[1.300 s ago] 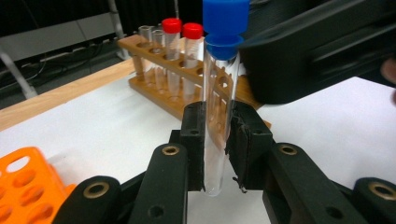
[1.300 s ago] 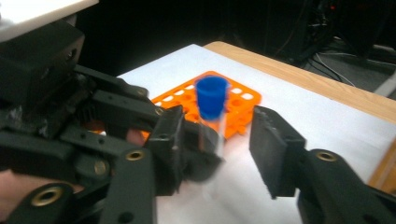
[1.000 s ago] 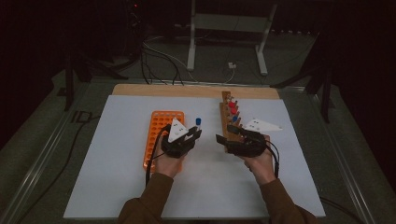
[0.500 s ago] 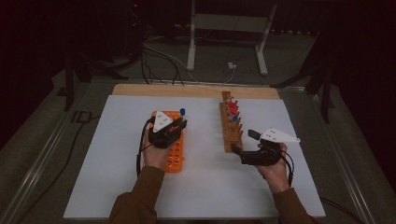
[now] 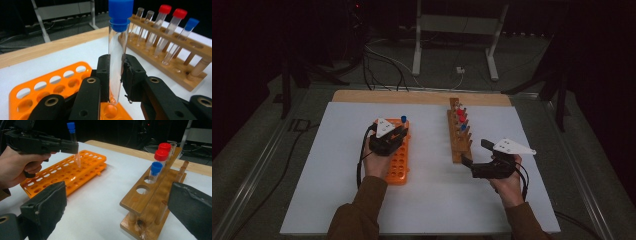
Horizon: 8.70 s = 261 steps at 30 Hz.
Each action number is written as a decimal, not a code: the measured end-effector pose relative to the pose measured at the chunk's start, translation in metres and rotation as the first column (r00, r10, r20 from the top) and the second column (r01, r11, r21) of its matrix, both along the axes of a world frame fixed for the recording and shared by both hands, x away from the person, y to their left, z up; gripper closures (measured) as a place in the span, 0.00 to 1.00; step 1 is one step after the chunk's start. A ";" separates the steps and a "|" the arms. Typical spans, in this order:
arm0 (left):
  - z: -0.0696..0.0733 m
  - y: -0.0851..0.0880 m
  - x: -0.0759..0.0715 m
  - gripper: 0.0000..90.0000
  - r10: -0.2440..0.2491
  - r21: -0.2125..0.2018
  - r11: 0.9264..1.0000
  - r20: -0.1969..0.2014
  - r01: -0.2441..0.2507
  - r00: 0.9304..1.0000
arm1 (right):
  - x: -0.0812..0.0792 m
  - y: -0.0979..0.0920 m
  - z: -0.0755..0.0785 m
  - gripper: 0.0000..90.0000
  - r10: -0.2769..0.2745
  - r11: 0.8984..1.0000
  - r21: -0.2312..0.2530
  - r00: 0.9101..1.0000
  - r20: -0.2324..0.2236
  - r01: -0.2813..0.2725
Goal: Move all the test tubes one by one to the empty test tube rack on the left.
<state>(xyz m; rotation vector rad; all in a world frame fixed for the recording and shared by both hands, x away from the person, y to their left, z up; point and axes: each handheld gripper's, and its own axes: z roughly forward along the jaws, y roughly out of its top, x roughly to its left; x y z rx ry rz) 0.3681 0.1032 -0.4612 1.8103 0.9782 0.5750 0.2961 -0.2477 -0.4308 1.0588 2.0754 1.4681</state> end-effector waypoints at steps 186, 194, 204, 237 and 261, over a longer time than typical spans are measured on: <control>0.001 0.000 -0.076 0.03 0.038 -0.063 0.997 0.060 -0.034 0.998 | 0.049 0.063 0.019 0.85 0.036 0.995 -0.093 0.999 -0.013 -0.037; 0.005 -0.024 -0.071 0.07 -0.023 -0.066 0.997 0.067 0.027 0.997 | 0.042 0.070 0.022 0.85 0.082 0.994 -0.076 0.996 -0.029 -0.084; 0.001 -0.059 -0.067 0.23 -0.117 -0.044 0.992 0.049 0.120 0.992 | 0.035 0.086 0.017 0.84 0.144 0.988 -0.055 0.988 -0.056 -0.147; 0.005 -0.052 -0.057 0.85 -0.124 -0.040 0.991 0.041 0.126 0.991 | 0.035 0.082 0.016 0.31 0.129 0.992 0.024 0.988 -0.086 -0.127; 0.004 -0.006 -0.042 0.85 -0.029 -0.071 0.997 0.041 0.032 0.999 | 0.026 0.048 0.004 0.00 0.009 1.000 -0.028 0.999 -0.043 -0.010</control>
